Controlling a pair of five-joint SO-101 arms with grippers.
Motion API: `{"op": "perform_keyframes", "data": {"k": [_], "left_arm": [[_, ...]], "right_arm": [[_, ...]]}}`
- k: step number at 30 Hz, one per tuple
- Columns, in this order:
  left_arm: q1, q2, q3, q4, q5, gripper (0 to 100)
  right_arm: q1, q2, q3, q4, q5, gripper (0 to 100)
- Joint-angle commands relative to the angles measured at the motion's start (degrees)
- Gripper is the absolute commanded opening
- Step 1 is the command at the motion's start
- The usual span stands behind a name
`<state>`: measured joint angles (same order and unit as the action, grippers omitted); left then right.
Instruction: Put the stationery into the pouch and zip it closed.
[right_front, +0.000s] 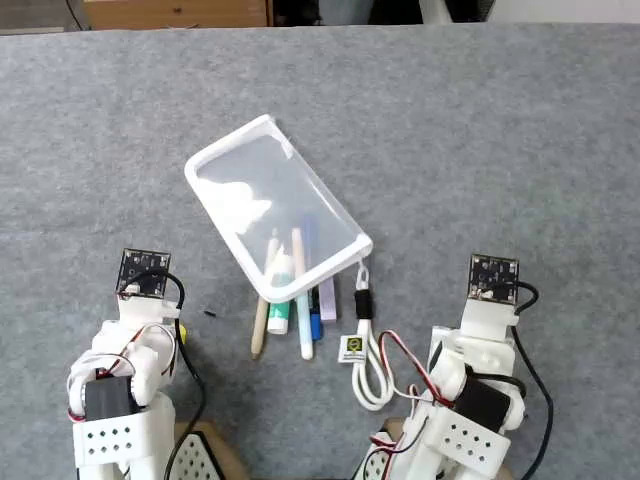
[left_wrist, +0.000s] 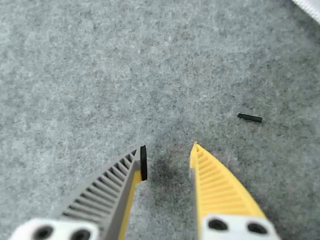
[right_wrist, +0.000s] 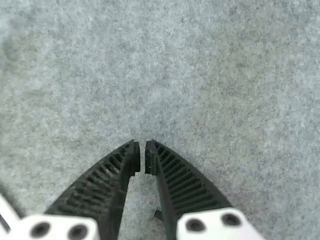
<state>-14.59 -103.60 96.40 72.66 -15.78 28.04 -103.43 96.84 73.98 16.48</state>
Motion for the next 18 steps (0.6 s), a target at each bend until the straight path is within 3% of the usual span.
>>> {"op": "perform_keyframes", "data": {"k": [1,4,11,18], "left_arm": [[-0.13,-0.53,0.92,0.35,-0.09,17],[-0.13,-0.53,0.92,0.35,-0.09,17],[-0.13,-0.53,0.92,0.00,-0.18,17],[-0.57,-0.62,0.84,-0.09,0.00,17]], "right_arm": [[0.44,-4.00,-0.22,0.35,0.35,4.5],[-2.02,-4.00,-0.31,-0.18,0.44,4.6],[-20.31,-3.91,-0.57,-1.58,8.18,4.7],[-29.71,-3.47,-0.48,-5.54,1.93,6.0]]}}
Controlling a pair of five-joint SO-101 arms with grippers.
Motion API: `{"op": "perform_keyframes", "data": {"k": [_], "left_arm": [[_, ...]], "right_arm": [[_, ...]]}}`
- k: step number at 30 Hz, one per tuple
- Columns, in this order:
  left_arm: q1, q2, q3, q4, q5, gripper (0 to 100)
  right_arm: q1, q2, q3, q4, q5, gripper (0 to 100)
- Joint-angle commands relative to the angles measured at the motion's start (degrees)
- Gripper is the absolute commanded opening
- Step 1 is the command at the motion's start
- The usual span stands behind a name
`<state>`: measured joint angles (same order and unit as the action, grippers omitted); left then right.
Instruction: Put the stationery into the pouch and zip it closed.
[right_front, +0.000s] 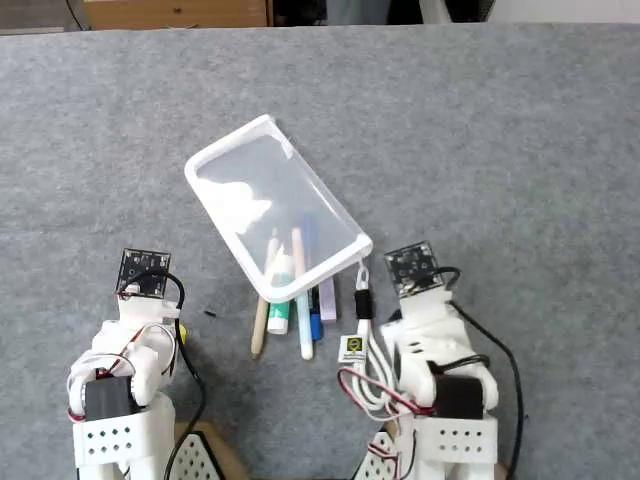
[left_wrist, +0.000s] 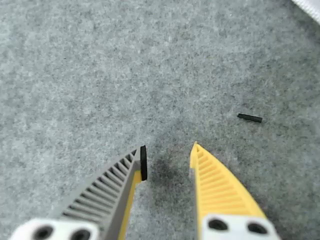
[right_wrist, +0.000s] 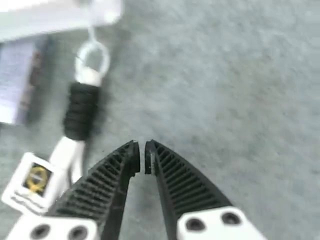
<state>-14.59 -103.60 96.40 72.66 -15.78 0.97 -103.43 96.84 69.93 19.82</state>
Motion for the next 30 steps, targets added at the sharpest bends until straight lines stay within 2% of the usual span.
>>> {"op": "perform_keyframes", "data": {"k": [1,4,9,16,20,26,30], "left_arm": [[-0.57,-0.62,0.84,-0.09,0.00,17],[-0.57,-0.62,0.84,-0.09,0.00,17],[-0.57,-0.62,0.84,-0.09,0.00,17],[-0.57,-0.62,0.92,-0.09,0.00,17],[-0.48,-0.62,0.92,-0.09,0.00,17],[-0.57,-0.62,0.92,0.00,0.00,17],[-0.66,-0.62,0.92,0.09,0.00,17]], "right_arm": [[-2.90,-3.47,-0.48,-1.58,-1.58,8.0],[-3.78,-3.47,-0.48,-2.02,-4.04,13.2],[-9.14,-3.38,-1.36,-3.52,-7.74,13.4],[-12.04,1.89,-5.85,-5.71,-9.58,13.4],[-12.22,17.80,-15.16,-10.02,-11.96,13.4],[-17.49,55.78,-27.30,-16.88,-18.73,13.4],[-18.37,75.12,-32.31,-22.59,-21.54,13.3]]}}
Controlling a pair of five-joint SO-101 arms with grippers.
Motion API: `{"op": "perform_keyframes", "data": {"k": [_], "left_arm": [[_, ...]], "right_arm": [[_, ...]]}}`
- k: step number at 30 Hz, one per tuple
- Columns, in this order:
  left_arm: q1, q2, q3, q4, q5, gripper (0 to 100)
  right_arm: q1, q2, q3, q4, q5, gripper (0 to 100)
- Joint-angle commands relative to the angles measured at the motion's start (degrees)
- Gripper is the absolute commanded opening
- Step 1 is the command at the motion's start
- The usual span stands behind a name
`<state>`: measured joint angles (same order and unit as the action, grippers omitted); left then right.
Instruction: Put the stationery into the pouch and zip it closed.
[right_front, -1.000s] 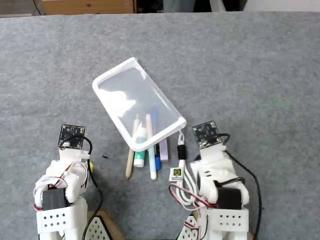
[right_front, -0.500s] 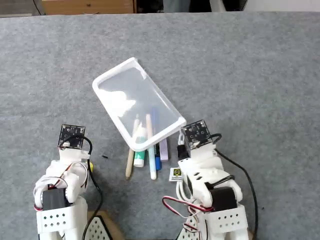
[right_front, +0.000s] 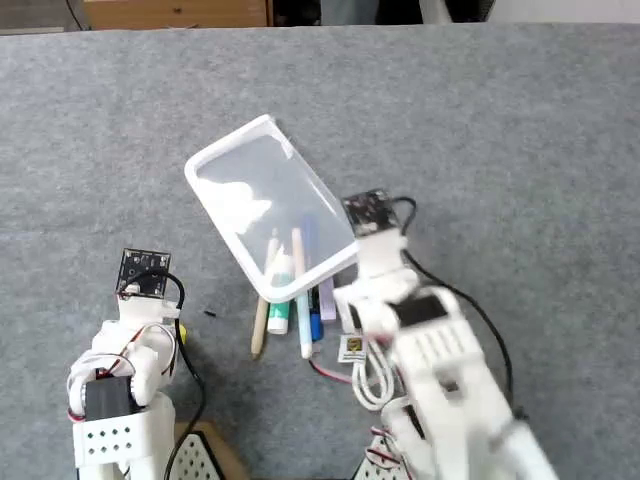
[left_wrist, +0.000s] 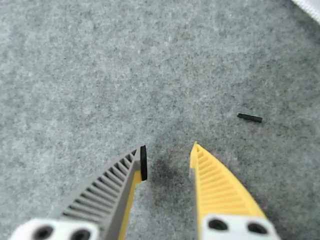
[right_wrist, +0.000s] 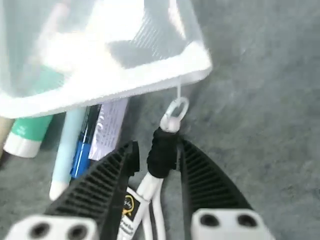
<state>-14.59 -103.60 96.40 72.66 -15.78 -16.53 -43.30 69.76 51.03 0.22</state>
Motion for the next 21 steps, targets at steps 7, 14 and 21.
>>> {"op": "perform_keyframes", "data": {"k": [7,14,21], "left_arm": [[-0.66,-0.62,0.92,0.09,-0.09,17],[-0.66,-0.62,0.92,0.09,-0.09,17],[-0.66,-0.62,0.92,0.09,-0.26,17]], "right_arm": [[-0.53,30.99,-14.64,-5.19,-3.60,13.5],[-0.53,31.60,-15.43,-5.10,-3.78,13.4],[-0.53,31.52,-14.81,-5.19,-3.52,2.1]]}}
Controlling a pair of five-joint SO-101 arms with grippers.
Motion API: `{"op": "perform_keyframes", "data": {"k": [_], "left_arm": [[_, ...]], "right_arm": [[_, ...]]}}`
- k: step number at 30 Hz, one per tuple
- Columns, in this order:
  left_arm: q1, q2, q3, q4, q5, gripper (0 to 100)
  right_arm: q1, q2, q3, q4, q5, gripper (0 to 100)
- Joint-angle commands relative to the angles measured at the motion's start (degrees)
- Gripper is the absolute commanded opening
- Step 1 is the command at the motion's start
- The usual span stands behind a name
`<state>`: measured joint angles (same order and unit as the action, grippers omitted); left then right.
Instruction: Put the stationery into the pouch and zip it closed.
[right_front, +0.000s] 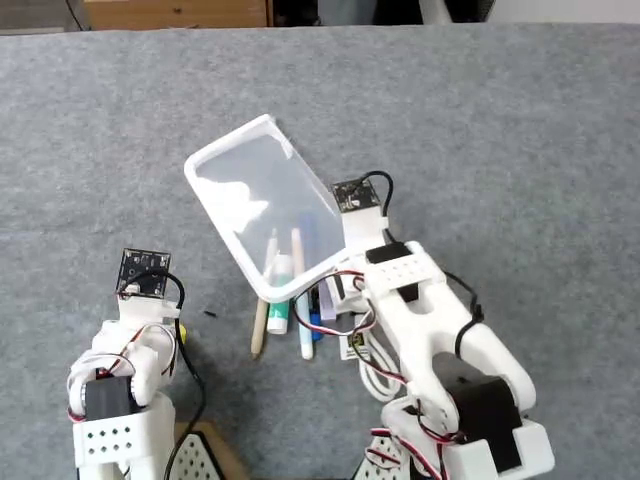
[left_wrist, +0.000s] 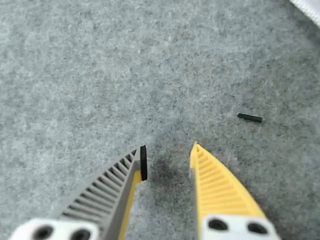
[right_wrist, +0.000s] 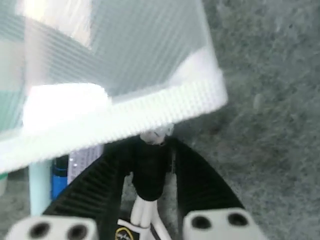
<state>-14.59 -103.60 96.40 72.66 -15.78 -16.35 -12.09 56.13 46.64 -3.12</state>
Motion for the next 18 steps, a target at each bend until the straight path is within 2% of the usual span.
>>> {"op": "perform_keyframes", "data": {"k": [1,7,9,12,18], "left_arm": [[-0.66,-0.62,0.92,0.09,-0.26,17],[-0.66,-0.62,0.92,0.09,-0.26,17],[-0.66,-0.62,0.92,0.18,-0.26,17],[-0.66,-0.62,0.92,0.18,-0.26,17],[-0.66,-0.62,0.84,0.09,-0.26,17]], "right_arm": [[-0.70,0.31,-1.19,-0.79,-0.18,2.9],[-0.70,-1.19,-1.01,-0.79,0.00,1.2],[-0.70,-3.74,-0.84,-0.70,2.64,1.2],[-0.70,-9.89,-0.40,1.23,7.91,1.2],[-1.05,-27.91,-1.98,9.93,11.69,1.2]]}}
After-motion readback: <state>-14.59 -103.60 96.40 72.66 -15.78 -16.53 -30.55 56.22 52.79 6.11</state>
